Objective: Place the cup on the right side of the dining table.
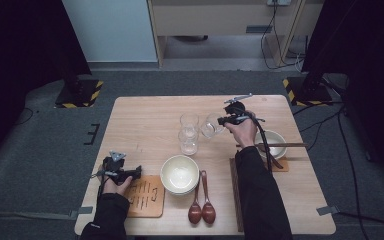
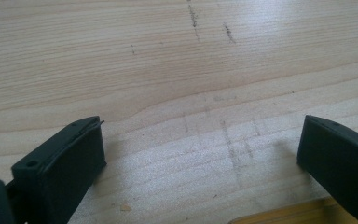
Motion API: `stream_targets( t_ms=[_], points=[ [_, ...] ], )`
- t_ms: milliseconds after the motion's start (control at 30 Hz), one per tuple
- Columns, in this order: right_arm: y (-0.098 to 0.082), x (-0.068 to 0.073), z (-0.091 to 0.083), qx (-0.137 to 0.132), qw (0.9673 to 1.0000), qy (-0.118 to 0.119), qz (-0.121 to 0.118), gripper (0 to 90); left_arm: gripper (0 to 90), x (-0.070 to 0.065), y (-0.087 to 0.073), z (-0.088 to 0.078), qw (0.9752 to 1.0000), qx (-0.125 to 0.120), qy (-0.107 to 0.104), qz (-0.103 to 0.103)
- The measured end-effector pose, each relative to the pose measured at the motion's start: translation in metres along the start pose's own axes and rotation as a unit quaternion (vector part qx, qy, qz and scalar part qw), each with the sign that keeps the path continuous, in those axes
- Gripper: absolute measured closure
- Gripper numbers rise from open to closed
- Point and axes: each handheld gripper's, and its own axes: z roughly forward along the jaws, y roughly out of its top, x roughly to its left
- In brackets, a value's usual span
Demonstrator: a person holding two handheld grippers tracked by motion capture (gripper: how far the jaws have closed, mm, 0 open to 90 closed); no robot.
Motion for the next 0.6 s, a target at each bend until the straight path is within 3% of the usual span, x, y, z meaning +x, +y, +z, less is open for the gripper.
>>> stream_targets(
  t_ms=[267, 600],
  points=[
    [-0.002, -0.017, -0.017, -0.017, 0.9996, -0.018, 0.011, 84.4, 0.0, 0.000, 0.000, 0.000, 1.0000, 0.000, 0.000, 0.000],
    [-0.018, -0.043, -0.028, -0.013, 0.9989, -0.036, 0.026, 84.5, 0.0, 0.000, 0.000, 0.000, 1.0000, 0.000, 0.000, 0.000]
  ],
)
